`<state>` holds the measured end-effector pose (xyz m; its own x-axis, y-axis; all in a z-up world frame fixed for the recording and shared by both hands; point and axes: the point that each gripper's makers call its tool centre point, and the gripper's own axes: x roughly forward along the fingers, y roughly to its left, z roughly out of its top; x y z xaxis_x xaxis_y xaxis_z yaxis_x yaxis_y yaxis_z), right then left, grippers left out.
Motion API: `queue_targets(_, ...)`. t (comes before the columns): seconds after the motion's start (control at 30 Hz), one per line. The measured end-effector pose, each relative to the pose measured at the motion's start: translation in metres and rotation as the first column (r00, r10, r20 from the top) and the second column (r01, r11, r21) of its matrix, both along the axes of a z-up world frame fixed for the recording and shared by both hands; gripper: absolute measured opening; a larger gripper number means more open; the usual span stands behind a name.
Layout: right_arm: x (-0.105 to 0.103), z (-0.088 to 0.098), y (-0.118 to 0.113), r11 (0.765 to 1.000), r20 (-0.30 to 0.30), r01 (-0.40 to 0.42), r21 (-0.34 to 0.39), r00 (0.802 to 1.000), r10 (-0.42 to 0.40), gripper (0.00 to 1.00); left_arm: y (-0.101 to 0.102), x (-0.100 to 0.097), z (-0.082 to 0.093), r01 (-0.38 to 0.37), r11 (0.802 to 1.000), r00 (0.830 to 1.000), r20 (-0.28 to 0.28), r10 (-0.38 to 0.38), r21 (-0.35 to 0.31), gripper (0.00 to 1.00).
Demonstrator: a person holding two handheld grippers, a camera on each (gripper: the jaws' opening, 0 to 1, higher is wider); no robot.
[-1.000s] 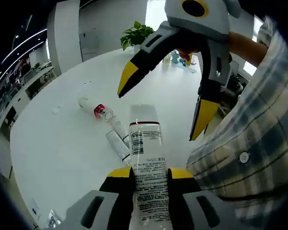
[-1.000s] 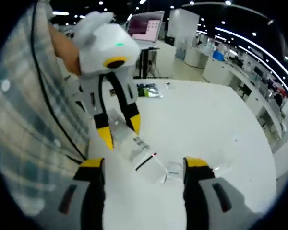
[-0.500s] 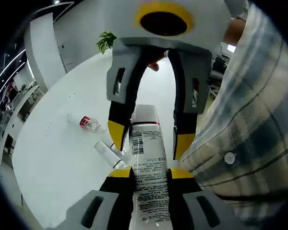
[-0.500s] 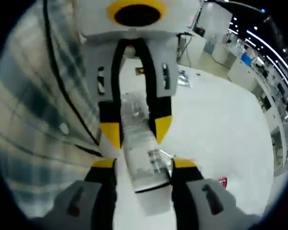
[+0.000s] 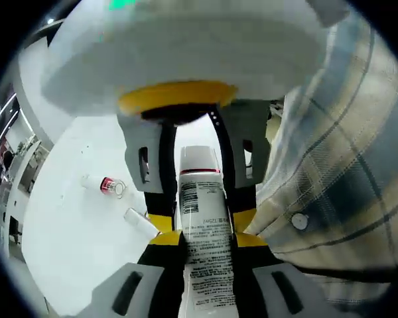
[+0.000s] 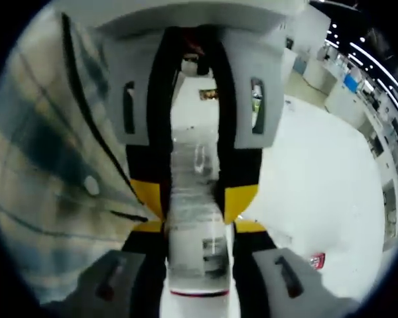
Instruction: Arrange the skincare products in the storage area until every visible bottle or jar stands upright without overlapping.
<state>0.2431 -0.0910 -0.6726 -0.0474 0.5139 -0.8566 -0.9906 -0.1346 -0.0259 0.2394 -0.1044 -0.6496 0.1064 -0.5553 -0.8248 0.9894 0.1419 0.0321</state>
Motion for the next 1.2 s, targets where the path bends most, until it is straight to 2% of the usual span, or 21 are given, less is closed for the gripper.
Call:
queue_targets(0.13,0.002,-0.001,0.005,0.999,-0.007,0.029,0.016,1.0,-0.029,0.37,0.006,0.001,-0.001,0.017,1.0,1.0,0.006,-0.017,0.022,0.24)
queue_targets(0.27,-0.002,-0.005,0.008,0.997,-0.075,0.071,0.014,0.995,-0.07,0.36,0.009,0.0,-0.002,0.031,0.999,0.999,0.005,-0.031,0.029,0.24)
queue_targets(0.37,-0.004,-0.008,0.008,0.996,-0.089,0.092,-0.008,0.992,-0.093,0.34,0.009,-0.003,-0.005,0.058,0.997,0.998,0.008,-0.058,0.043,0.24)
queue_targets(0.5,-0.011,-0.008,0.008,0.993,-0.112,0.118,-0.007,0.987,-0.118,0.32,0.009,-0.008,-0.008,0.102,0.993,0.995,-0.012,-0.101,0.051,0.25)
queue_targets(0.67,-0.014,-0.009,0.007,0.99,-0.123,0.139,-0.003,0.983,-0.138,0.29,0.009,-0.013,-0.01,0.148,0.987,0.989,-0.009,-0.147,0.064,0.26)
queue_targets(0.7,-0.015,-0.009,0.007,0.989,-0.134,0.148,-0.003,0.98,-0.147,0.29,0.009,-0.015,-0.01,0.16,0.985,0.987,-0.016,-0.159,0.065,0.27)
queue_targets(0.77,-0.023,-0.009,0.006,0.986,-0.187,0.165,-0.013,0.969,-0.164,0.28,0.009,-0.021,-0.009,0.184,0.982,0.981,-0.071,-0.18,0.05,0.27)
queue_targets(0.83,-0.018,-0.008,0.007,0.985,-0.154,0.175,0.002,0.973,-0.173,0.28,0.009,-0.018,-0.009,0.205,0.977,0.978,-0.037,-0.203,0.052,0.28)
queue_targets(1.07,-0.023,-0.006,0.004,0.987,-0.151,0.163,-0.009,0.975,-0.163,0.27,0.007,-0.024,-0.006,0.222,0.975,0.973,-0.062,-0.22,0.019,0.3)
queue_targets(1.2,-0.024,-0.004,0.002,0.987,-0.136,0.158,-0.02,0.978,-0.16,0.27,0.007,-0.027,-0.003,0.232,0.973,0.971,-0.056,-0.232,0.001,0.32)
